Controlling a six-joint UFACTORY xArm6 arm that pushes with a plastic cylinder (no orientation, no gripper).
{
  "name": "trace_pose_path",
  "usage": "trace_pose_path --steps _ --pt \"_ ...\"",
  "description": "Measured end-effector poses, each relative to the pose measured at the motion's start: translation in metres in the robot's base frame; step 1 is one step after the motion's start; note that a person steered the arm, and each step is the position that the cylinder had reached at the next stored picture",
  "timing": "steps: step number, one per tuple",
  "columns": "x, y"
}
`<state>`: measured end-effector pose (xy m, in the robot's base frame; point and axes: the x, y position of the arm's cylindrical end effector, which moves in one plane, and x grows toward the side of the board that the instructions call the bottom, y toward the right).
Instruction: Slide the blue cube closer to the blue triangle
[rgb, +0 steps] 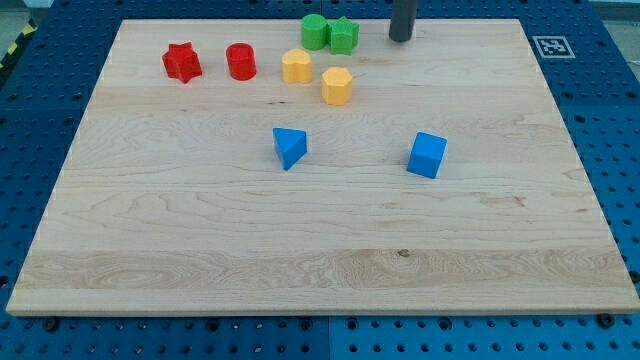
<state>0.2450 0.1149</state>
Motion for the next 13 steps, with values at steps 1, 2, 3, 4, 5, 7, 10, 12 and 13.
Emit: trace_pose_path --steps 1,2,3,4,5,7,10,12,13 --pt "0.032 0.000" --pt "0.032 0.000" --pt "0.035 0.000" --pt "0.044 0.000" --pt "0.059 0.000" --pt "0.086 0.000" --pt "0.091 0.000" --pt "0.155 0.031" --pt "0.181 0.032"
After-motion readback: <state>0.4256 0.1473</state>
